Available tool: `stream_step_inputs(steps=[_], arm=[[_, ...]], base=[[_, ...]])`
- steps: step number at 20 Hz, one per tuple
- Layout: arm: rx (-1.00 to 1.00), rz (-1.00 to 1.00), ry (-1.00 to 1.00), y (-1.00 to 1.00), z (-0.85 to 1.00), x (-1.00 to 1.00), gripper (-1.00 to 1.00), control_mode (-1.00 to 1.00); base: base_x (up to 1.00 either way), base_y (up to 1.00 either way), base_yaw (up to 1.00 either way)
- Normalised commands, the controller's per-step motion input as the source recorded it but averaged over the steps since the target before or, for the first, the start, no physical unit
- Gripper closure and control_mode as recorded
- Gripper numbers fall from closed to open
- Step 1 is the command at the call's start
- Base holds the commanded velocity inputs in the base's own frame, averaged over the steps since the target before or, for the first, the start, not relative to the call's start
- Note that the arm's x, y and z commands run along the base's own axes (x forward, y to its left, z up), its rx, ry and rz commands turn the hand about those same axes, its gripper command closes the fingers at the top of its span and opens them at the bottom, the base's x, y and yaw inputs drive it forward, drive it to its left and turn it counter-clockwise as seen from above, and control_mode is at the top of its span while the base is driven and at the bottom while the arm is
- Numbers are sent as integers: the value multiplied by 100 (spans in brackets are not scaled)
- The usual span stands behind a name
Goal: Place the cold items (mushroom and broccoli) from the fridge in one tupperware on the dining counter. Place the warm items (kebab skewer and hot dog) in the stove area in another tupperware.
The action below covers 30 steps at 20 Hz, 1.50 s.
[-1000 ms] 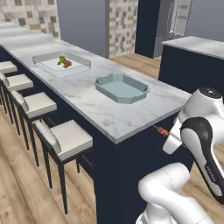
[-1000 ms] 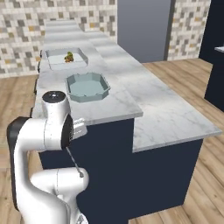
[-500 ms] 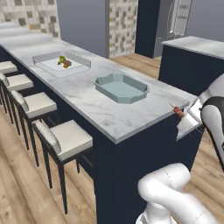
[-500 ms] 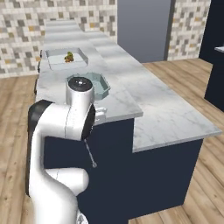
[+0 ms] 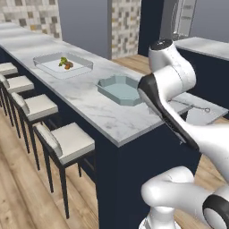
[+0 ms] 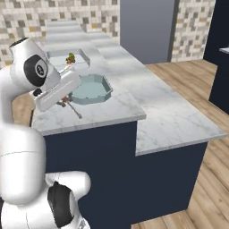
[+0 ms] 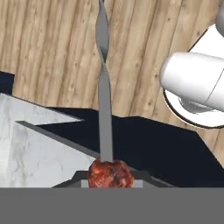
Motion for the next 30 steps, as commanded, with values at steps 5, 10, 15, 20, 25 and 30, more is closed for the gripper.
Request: stream_step_inputs(steps=[5,10,15,20,25,30], arm=[[-28,28,16,-7,55,69,100,-100],[55,28,-12,-34,11,66,100,-100],[19,35,-4,5,0,64,100,-100],[-22,33,13,24,-17,77,100,-100],[-2,34,7,-46,-36,99,100,-100],[8,29,0,-85,-30,100,100,-100]], base=[[0,0,0],[0,0,0],[0,0,0],[0,0,0],[0,0,0],[0,0,0]])
